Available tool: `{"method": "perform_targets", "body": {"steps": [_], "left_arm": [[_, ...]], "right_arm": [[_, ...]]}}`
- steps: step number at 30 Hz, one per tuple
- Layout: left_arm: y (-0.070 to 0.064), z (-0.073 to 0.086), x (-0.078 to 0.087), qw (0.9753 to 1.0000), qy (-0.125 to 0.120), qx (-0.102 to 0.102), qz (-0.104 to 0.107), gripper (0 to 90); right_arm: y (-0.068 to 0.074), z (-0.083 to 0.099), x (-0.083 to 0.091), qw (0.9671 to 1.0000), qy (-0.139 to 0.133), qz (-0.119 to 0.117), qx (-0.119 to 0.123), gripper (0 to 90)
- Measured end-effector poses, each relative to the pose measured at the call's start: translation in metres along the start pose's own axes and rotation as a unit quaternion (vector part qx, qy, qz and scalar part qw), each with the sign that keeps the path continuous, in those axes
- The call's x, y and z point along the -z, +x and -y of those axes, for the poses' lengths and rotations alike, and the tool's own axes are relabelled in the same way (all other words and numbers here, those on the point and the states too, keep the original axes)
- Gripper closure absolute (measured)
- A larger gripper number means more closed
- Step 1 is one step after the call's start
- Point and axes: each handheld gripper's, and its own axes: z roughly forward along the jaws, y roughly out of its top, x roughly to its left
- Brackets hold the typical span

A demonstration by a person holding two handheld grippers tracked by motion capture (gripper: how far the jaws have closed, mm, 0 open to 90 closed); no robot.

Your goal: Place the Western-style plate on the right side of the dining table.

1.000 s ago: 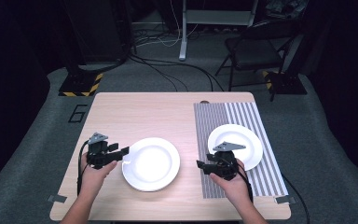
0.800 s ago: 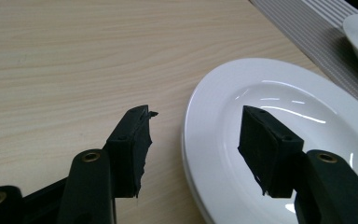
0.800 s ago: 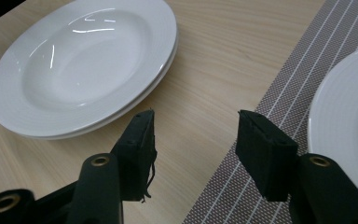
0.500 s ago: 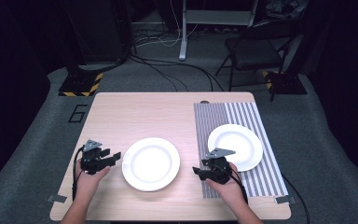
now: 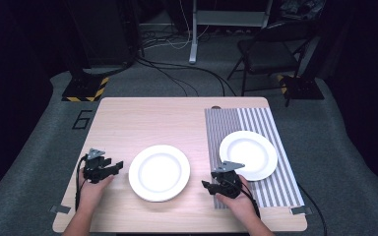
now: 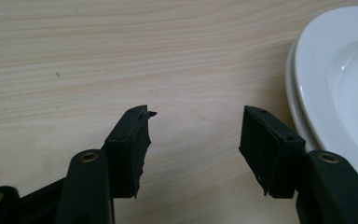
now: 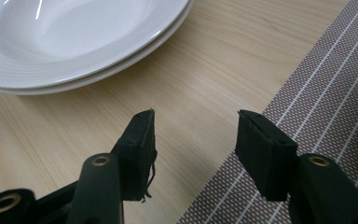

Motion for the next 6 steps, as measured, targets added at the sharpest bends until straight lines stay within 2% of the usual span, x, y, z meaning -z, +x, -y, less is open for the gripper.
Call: {"method": "perform_targets", "body": {"steps": [3, 6], "left_arm": [[0.0016, 0.0010, -0.0035, 1.0000, 0.003, 0.002, -0.004, 40.8], [0.0024, 0.0017, -0.0057, 0.9999, 0.002, -0.005, -0.012, 39.7]], "right_arm": [[0.0009, 0.0014, -0.0008, 1.0000, -0.002, 0.001, 0.003, 46.1], [0.0010, 0.0036, -0.0026, 1.0000, -0.006, 0.005, 0.004, 45.0]]}}
